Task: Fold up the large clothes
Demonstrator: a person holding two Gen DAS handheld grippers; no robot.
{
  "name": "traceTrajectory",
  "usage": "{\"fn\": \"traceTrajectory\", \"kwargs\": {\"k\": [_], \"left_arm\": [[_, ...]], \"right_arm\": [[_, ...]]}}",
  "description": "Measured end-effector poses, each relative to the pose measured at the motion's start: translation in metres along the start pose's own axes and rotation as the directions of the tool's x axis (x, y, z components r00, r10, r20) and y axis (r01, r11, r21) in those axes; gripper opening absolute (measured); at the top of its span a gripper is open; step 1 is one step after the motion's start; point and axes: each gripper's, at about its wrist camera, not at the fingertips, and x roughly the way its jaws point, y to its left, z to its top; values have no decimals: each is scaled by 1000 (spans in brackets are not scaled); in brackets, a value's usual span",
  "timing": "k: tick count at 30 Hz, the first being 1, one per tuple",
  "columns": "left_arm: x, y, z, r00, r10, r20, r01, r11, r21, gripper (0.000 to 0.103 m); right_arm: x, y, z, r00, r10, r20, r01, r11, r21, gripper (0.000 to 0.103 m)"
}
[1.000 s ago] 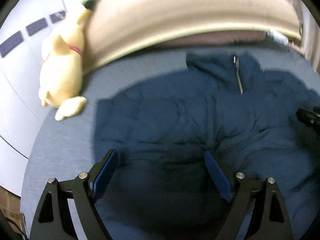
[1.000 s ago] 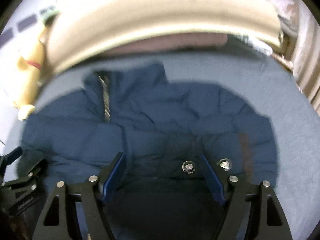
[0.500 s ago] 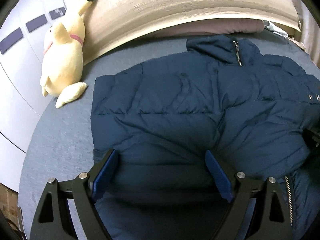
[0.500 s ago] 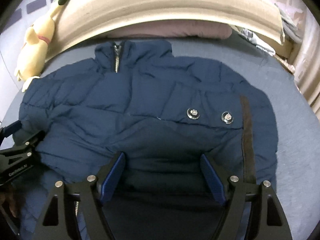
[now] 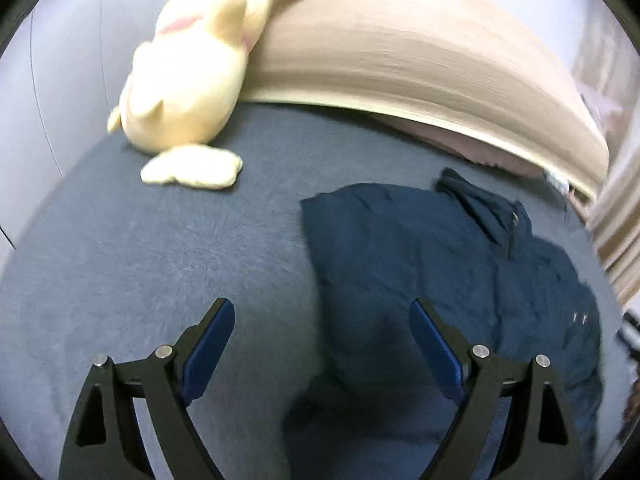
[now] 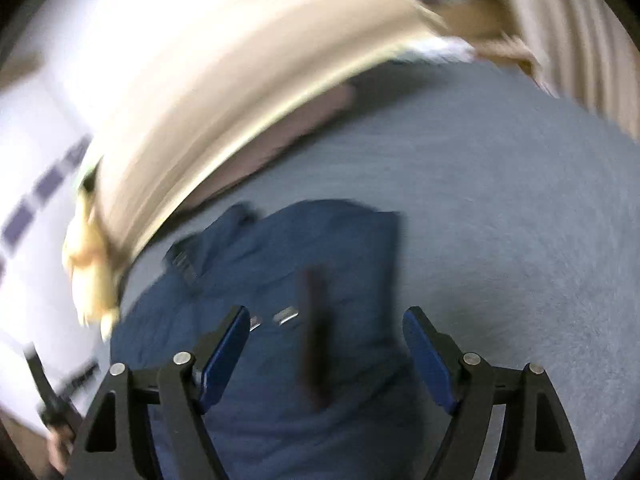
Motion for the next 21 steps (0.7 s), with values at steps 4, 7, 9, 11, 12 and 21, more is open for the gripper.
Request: {"fn": "traceTrajectory", "kwargs": {"k": [4, 7, 9, 11, 12, 21], "left_arm": [[35, 18, 19, 997, -62, -50, 57, 993, -102, 89], [49, 13, 26, 992, -110, -69, 103, 990, -98, 89], [56, 6, 27, 989, -128, -75, 122, 990, -77, 89], [63, 0, 27, 988, -128, -88, 123, 991, -60, 89], [67, -2, 27, 989, -121, -91, 117, 992, -48, 83], [88, 11, 20, 984, -132, -117, 114, 982, -150, 28]], "right_arm": [[42, -40, 30, 995, 72, -71, -63, 991, 119, 82], [72, -40, 39, 987, 119, -109, -104, 986, 133, 81], [87, -37, 37, 984, 107, -143, -89, 988, 125, 79], [98, -28, 34, 982, 96, -161, -83, 993, 85, 46], [100, -26, 34, 982, 93, -167, -81, 994, 74, 31], [109, -7, 30, 982, -74, -174, 64, 996, -63, 23]]}}
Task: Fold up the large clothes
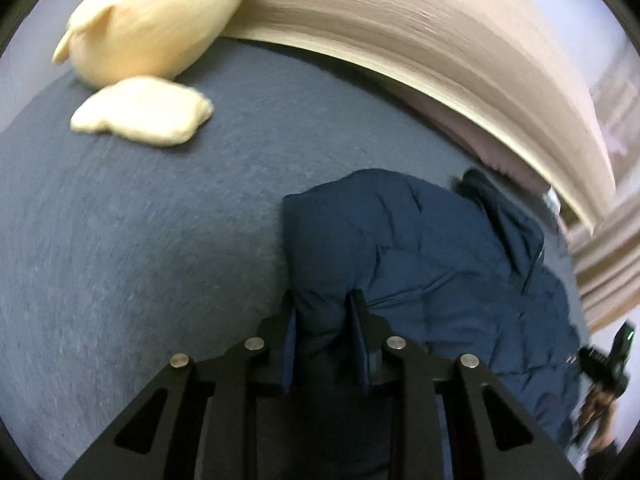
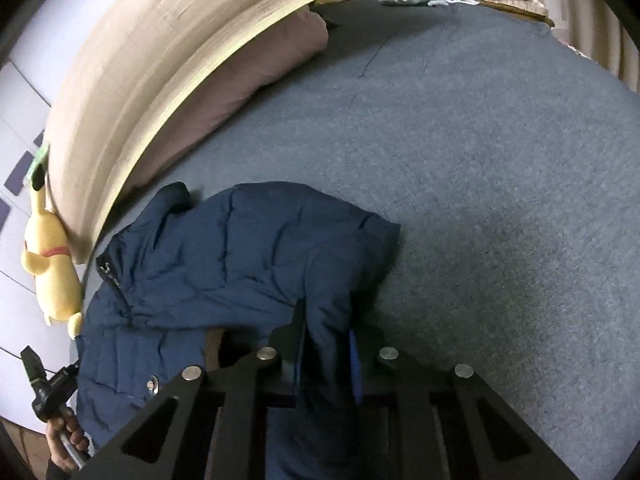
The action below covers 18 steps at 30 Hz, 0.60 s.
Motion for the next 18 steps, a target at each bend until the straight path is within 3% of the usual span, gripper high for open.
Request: {"fn": "traceTrajectory", "kwargs": {"k": [2, 3, 4, 6, 9, 11, 12, 13, 15, 18], "left_arm": [[-6, -1, 1, 1000, 0, -7, 0, 1000, -9, 36], [-11, -4, 1, 1000, 3, 2, -3, 1000, 4, 51], [-17, -6, 3, 1000, 0, 24, -1, 1000, 23, 67], [-33, -6, 9, 994, 9, 104, -13, 999, 39, 75], [-33, 1, 23, 993, 2, 118, 0, 1000, -17, 75], [-19, 1, 29, 996, 20, 89, -19, 1000, -20, 75], [-12, 2, 31, 996, 49, 71, -48, 999, -13, 67], [-3, 4, 32, 996, 75, 39, -74, 997, -16, 49], [5, 9, 30, 996, 84, 18, -84, 996, -35, 45], [9, -3, 27, 989, 145, 33, -146, 988, 45, 44]], "right_arm": [[-11, 12, -1, 998, -57, 27, 58, 997, -45, 37], [-18, 18, -2, 996, -70, 53, 74, 995, -65, 52], [-32, 22, -3, 991, -97, 91, 105, 991, -85, 59], [-62, 38, -10, 970, -133, 202, 158, 981, -113, 59], [-92, 67, -30, 970, 6, 241, 35, 986, -163, 59], [-89, 92, -51, 980, 93, 175, -49, 969, -243, 59], [-82, 103, -62, 984, 122, 128, -83, 958, -275, 59], [-72, 113, -74, 988, 131, 81, -101, 947, -305, 59], [-50, 118, -88, 995, 96, 23, -83, 940, -330, 59], [-14, 109, -99, 998, 37, -57, -54, 946, -321, 58]]}}
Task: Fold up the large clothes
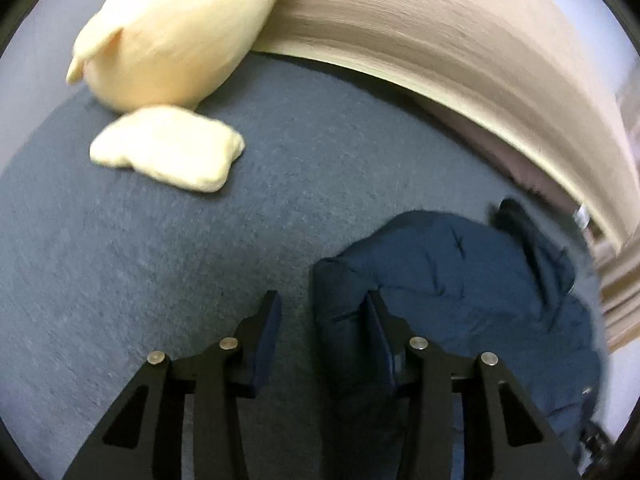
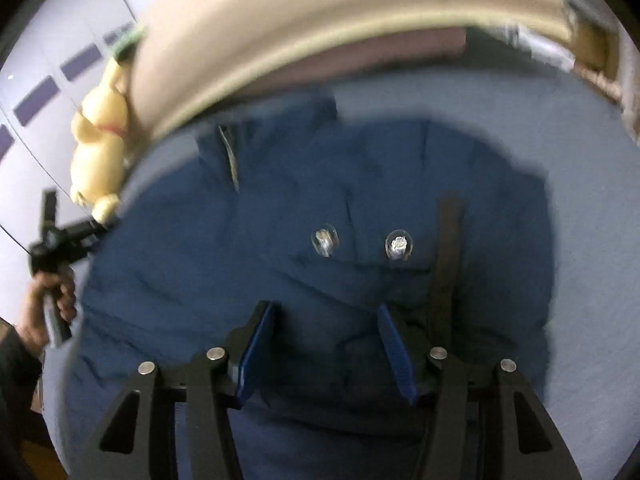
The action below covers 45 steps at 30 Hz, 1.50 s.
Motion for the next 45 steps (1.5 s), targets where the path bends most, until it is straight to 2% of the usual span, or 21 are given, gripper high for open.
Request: {"fn": "traceTrajectory", "kwargs": {"k": [3, 5, 8, 10, 11, 13, 16, 17, 19, 21, 23, 28, 31, 39, 45], "left_arm": [[-7, -2, 0, 1000, 15, 6, -15, 1000, -9, 46], [-25, -8, -4, 999, 26, 47, -26, 1000, 0, 46], [-63, -12, -24, 996, 0, 90, -4, 999, 53, 56], [-93, -17, -46, 991, 25, 134, -41, 993, 112, 69], [-108, -22, -60, 988, 40, 147, -62, 986, 152, 71], [-138, -29, -96, 983, 35, 182, -74, 974, 214, 77], [-172, -26, -140, 985, 30, 172, -81, 950, 300, 77], [-183, -25, -161, 984, 30, 176, -84, 948, 306, 77], [-205, -20, -197, 987, 7, 160, -56, 950, 307, 77], [-217, -15, -225, 990, 10, 140, -52, 952, 302, 77], [-228, -10, -251, 990, 43, 132, -78, 957, 278, 77], [-252, -3, -301, 990, 88, 114, -114, 962, 249, 77], [-251, 2, -318, 989, 119, 93, -138, 961, 239, 77], [-246, 18, -339, 988, 147, 44, -153, 965, 212, 77], [-249, 32, -351, 994, 109, 19, -111, 980, 168, 77]], "right_arm": [[4, -2, -1, 1000, -14, 12, 13, 1000, 17, 57], [-5, -1, 1, 1000, -8, 13, 8, 999, 32, 58], [-38, 0, 0, 997, 21, 73, -25, 998, 58, 62], [-73, -1, -14, 990, 19, 137, -29, 997, 73, 74], [-86, -1, -20, 988, 24, 154, -36, 997, 75, 76], [-120, 1, -42, 984, 32, 177, -45, 996, 71, 78], [-170, 3, -82, 975, 21, 220, -37, 997, 68, 81], [-181, 3, -94, 972, 15, 233, -33, 997, 73, 82], [-211, -3, -130, 966, 10, 257, -38, 994, 107, 90], [-230, -10, -166, 967, -14, 256, -23, 990, 143, 90], [-242, -19, -201, 969, -37, 246, -9, 983, 182, 90], [-246, -38, -270, 976, -59, 210, -3, 959, 282, 90], [-248, -47, -294, 978, -75, 196, 8, 947, 322, 90], [-240, -50, -299, 977, -65, 201, -11, 934, 358, 90], [-231, -49, -297, 982, -61, 181, -8, 933, 360, 90]]}}
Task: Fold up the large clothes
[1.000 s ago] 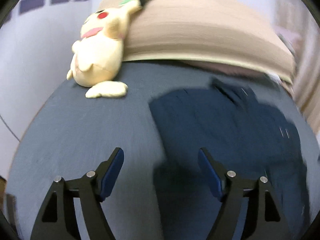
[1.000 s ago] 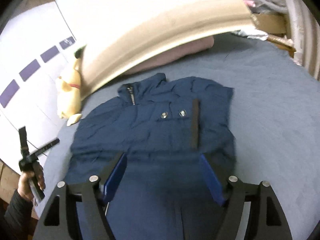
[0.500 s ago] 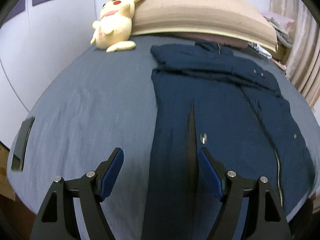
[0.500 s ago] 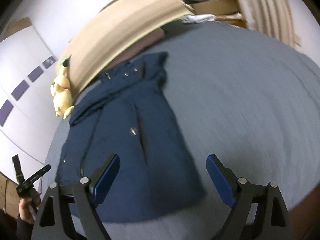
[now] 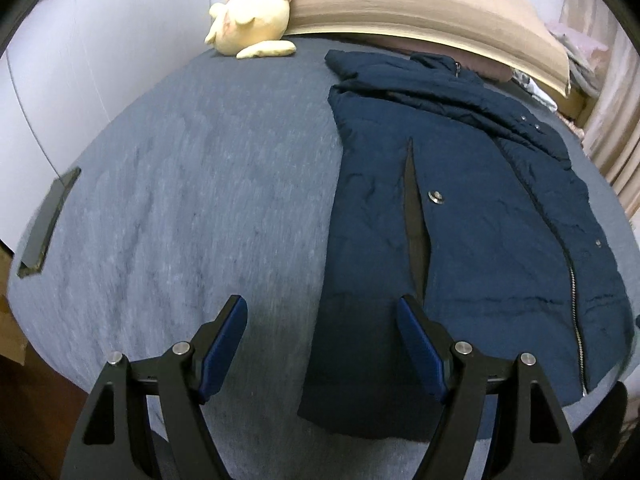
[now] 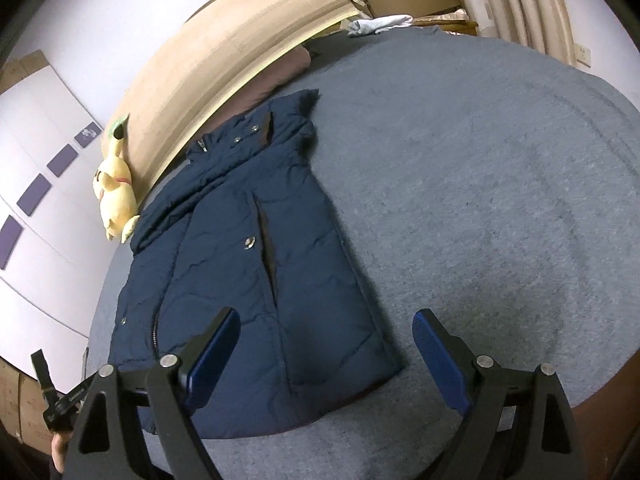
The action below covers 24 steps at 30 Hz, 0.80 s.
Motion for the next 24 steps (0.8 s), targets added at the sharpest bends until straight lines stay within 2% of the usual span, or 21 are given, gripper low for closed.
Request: {"fn": "traceTrajectory", "kwargs": {"k": [5, 8, 10, 15, 19, 21, 23, 24], "left_arm": [[0, 11, -15, 997, -79, -6, 79, 995, -57, 77], [-6, 15, -17, 992, -124, 23, 126, 989, -84, 77], [-9, 19, -17, 985, -166, 42, 170, 979, -109, 77], [-7, 29, -19, 975, -218, 49, 223, 959, -175, 77], [0, 32, -22, 953, -302, 36, 303, 930, -206, 78], [6, 32, -25, 943, -332, 14, 327, 921, -211, 78], [6, 31, -24, 941, -339, 19, 335, 919, -208, 78], [4, 31, -24, 931, -364, 23, 360, 909, -211, 78]], "right_arm": [[9, -10, -1, 1000, -4, -29, 5, 1000, 26, 90], [10, -16, 2, 1000, 7, -27, -5, 999, 52, 90], [12, -17, 4, 1000, 18, -24, -17, 998, 55, 90], [26, -22, 9, 999, 19, -41, -16, 997, 78, 90], [38, -21, 7, 987, 137, -87, -127, 986, 112, 89], [42, -19, 4, 974, 196, -112, -182, 976, 123, 84], [43, -21, 2, 962, 245, -122, -226, 962, 150, 73], [42, -22, 2, 958, 259, -120, -239, 958, 161, 66]]}}
